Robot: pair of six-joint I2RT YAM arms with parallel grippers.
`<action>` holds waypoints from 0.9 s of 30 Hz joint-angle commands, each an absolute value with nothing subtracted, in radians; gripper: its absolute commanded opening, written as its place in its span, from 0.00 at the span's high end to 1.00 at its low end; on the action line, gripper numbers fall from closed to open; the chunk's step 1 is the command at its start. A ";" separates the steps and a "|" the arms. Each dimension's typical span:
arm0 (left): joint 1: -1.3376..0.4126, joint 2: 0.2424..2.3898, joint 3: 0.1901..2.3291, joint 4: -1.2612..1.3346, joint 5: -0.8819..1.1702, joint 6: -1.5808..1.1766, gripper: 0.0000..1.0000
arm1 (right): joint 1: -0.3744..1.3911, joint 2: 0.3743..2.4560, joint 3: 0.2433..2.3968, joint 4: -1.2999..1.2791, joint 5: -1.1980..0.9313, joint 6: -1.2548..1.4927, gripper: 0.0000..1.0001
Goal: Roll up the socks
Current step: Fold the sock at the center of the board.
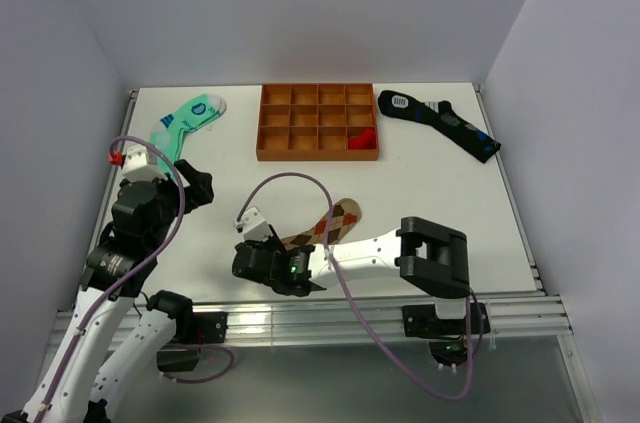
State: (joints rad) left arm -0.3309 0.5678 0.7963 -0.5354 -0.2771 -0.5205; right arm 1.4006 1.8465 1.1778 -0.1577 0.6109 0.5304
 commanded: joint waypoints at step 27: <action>-0.270 0.600 0.819 -0.517 -0.213 -0.529 0.00 | 1.462 1.993 1.261 -0.176 0.660 0.571 0.63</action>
State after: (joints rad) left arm -0.2760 0.6003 0.7963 -0.5396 -0.2291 -0.5205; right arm 1.4555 1.9850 1.2251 -0.1707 0.6270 0.5495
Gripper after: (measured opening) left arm 0.995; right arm 0.375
